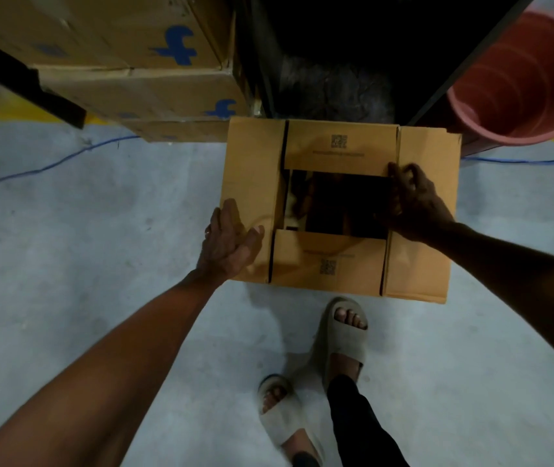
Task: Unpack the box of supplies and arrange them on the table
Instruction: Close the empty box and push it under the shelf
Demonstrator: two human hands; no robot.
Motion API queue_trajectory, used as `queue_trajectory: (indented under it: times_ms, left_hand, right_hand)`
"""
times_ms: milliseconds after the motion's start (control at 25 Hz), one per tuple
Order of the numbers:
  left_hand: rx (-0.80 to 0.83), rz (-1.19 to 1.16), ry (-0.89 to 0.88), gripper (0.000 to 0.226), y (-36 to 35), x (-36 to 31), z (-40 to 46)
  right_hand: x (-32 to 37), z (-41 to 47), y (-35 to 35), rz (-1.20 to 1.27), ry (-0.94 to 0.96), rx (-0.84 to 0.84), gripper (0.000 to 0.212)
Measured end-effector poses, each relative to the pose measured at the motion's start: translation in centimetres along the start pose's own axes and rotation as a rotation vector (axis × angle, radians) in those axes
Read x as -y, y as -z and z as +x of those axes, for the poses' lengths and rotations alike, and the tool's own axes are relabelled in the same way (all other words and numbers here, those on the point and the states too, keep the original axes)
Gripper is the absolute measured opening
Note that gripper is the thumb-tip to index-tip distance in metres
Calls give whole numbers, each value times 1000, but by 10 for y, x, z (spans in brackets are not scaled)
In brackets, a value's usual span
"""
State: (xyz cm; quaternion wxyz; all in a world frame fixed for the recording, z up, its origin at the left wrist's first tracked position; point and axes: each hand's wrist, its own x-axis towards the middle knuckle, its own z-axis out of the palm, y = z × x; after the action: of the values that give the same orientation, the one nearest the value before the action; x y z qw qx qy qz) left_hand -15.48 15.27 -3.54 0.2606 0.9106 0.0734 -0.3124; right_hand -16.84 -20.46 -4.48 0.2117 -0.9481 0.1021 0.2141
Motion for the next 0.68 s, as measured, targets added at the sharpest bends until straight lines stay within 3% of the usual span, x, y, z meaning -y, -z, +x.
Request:
queue_trajectory:
  times_ms: [200,280,680]
  left_hand:
    - [-223,126,-176,76,7,-19,-37]
    - [-237,130,-248,71,3,-35,-58]
    - [20,223,-553,74,-64,-81,-74]
  right_hand:
    - [-19,-43,-15,25,-87,-36,86]
    - [-28,-59,-22,26,-137,-18,84]
    - [-49,-94,-37,155,-404,136,96]
